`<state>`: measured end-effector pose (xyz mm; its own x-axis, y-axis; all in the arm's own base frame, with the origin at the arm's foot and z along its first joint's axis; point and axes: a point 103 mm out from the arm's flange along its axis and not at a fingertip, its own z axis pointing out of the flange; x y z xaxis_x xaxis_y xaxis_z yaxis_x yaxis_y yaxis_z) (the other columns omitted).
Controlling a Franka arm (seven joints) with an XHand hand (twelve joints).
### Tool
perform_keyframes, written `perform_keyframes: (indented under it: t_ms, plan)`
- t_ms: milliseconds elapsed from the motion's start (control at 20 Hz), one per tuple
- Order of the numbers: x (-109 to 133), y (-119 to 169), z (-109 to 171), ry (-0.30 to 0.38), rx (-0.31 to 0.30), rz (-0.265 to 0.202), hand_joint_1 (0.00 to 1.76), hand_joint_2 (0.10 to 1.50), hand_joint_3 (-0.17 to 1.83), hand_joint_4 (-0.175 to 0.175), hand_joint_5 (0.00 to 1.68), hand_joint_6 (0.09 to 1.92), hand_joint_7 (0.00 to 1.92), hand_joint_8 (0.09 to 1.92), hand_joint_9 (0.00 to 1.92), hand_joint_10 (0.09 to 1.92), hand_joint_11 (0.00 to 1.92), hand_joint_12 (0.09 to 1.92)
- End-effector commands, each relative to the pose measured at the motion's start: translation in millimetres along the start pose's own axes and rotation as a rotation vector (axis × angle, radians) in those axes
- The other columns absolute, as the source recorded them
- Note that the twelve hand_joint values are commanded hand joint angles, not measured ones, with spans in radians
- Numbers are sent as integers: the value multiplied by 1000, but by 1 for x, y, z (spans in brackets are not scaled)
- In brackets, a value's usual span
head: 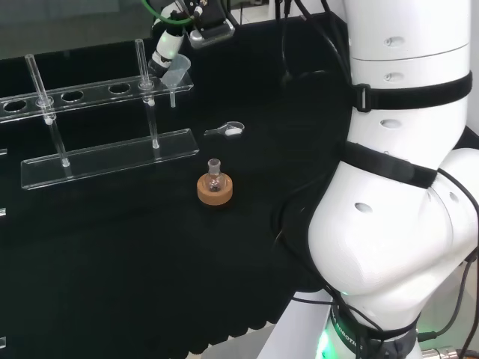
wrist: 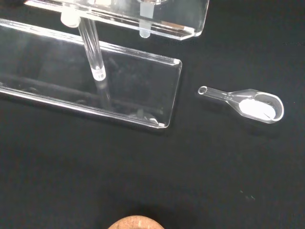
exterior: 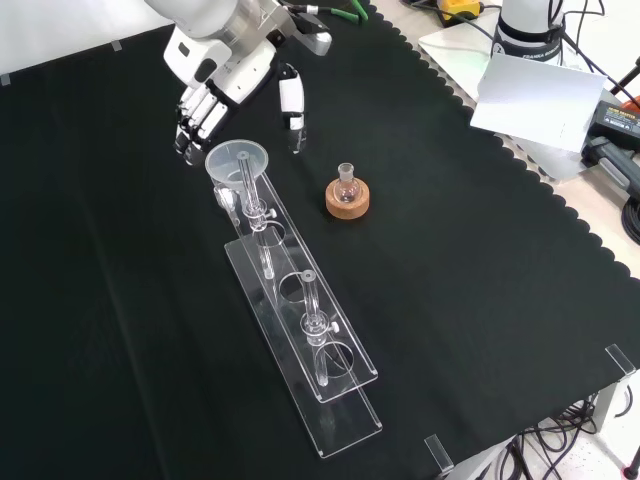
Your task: Pick up the funnel from the transparent funnel stand.
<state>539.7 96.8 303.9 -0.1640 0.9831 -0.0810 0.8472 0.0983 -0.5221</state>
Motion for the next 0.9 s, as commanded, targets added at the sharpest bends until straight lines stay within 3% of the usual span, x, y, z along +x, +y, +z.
perform_keyframes:
  t_ms: [50,550,900]
  plan:
    - [3,3,1,-25,23,8,646,773,-84,103,29,87,0,87,0,474,125,1588]
    - [5,18,7,-21,48,4,798,838,-137,78,191,87,0,87,0,697,186,1576]
    - [6,25,7,-29,31,-7,806,866,-175,65,176,87,34,87,0,828,241,1563]
